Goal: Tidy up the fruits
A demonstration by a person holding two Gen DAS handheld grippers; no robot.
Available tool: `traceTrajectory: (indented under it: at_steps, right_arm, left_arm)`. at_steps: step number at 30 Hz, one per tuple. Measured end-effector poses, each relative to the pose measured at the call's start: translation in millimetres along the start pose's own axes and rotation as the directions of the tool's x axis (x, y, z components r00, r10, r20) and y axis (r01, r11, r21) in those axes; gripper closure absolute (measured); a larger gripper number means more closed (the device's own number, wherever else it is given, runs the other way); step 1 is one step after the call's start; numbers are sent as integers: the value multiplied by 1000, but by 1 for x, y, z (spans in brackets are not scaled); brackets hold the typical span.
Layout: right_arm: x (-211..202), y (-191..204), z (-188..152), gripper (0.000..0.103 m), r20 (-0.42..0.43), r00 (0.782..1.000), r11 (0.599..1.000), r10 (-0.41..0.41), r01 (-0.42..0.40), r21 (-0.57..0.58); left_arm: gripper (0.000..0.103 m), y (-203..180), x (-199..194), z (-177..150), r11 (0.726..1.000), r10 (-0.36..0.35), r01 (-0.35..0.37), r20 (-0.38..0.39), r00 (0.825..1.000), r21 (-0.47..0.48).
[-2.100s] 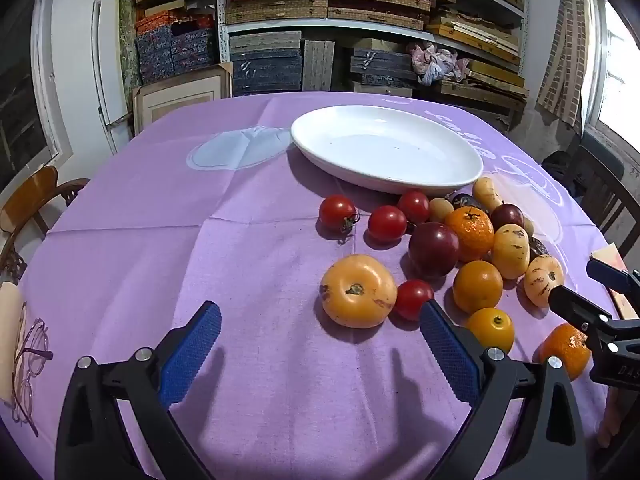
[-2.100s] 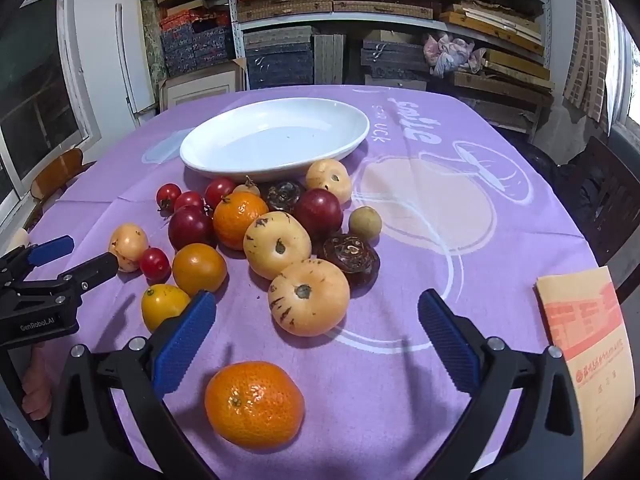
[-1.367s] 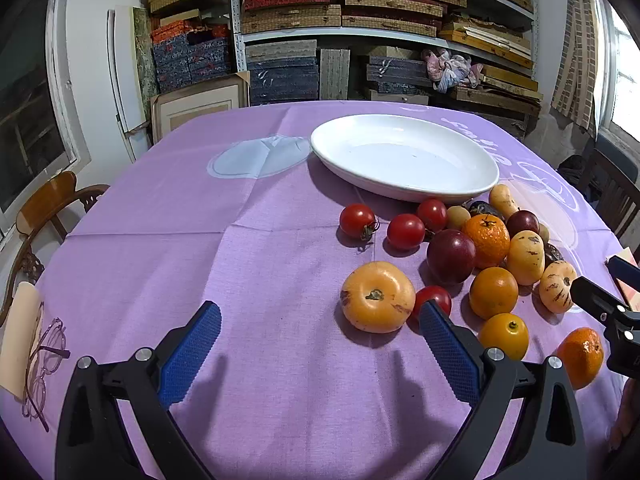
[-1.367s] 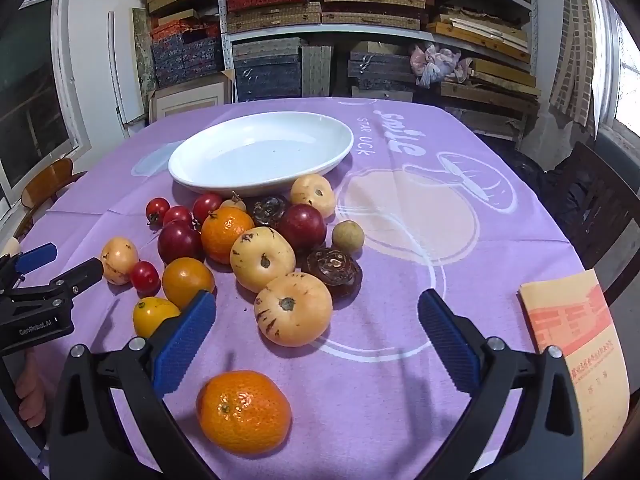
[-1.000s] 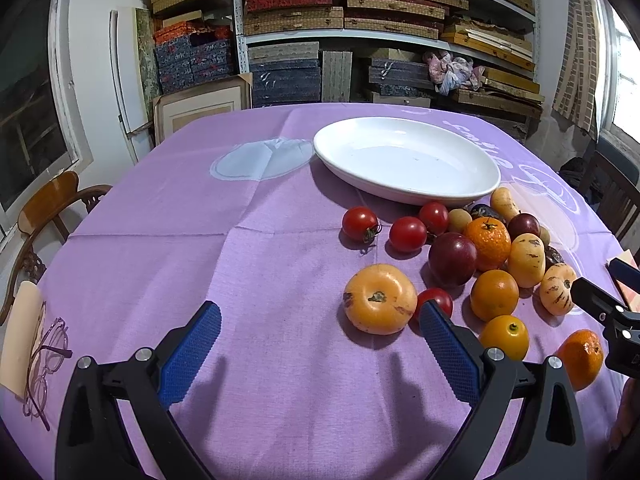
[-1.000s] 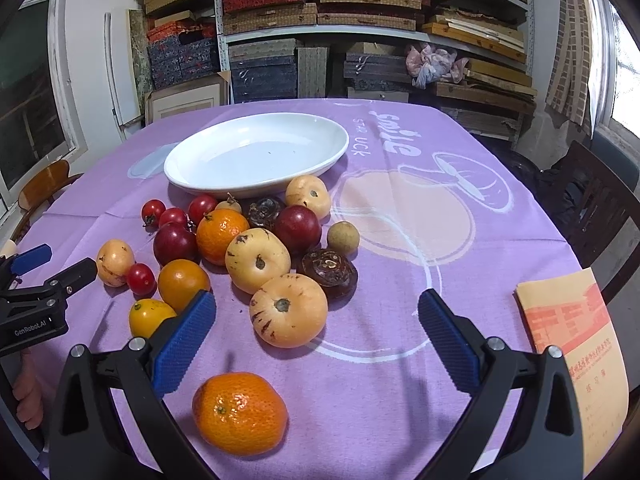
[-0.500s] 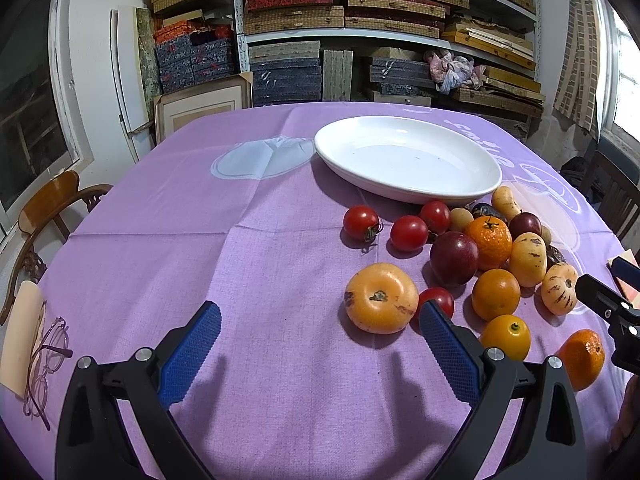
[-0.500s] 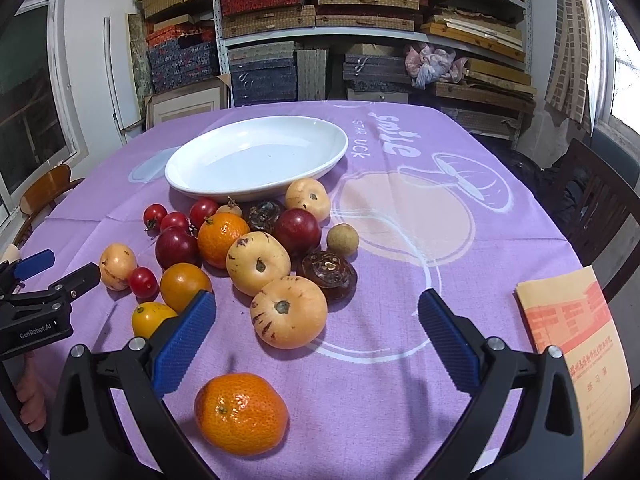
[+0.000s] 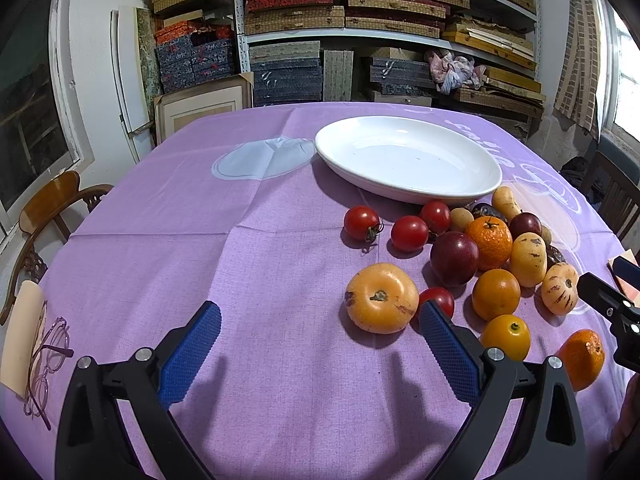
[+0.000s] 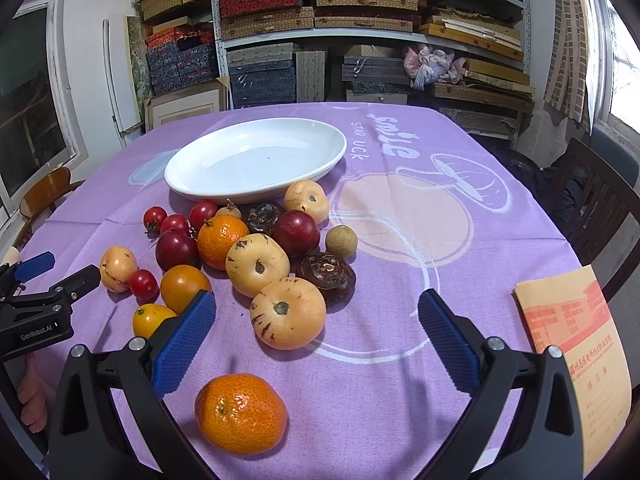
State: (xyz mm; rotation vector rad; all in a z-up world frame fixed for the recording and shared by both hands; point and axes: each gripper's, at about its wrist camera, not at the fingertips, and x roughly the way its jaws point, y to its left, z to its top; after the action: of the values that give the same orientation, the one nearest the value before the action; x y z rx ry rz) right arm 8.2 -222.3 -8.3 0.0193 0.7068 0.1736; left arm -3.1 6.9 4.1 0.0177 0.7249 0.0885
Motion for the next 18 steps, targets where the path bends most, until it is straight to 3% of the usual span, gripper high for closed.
traceTrajectory:
  at_steps: [18]
  right_arm:
    - [1, 2, 2, 4, 3, 1000, 1000, 4, -4, -1]
  left_arm:
    - [3, 1, 1, -1, 1000, 1, -1, -4, 1000, 1]
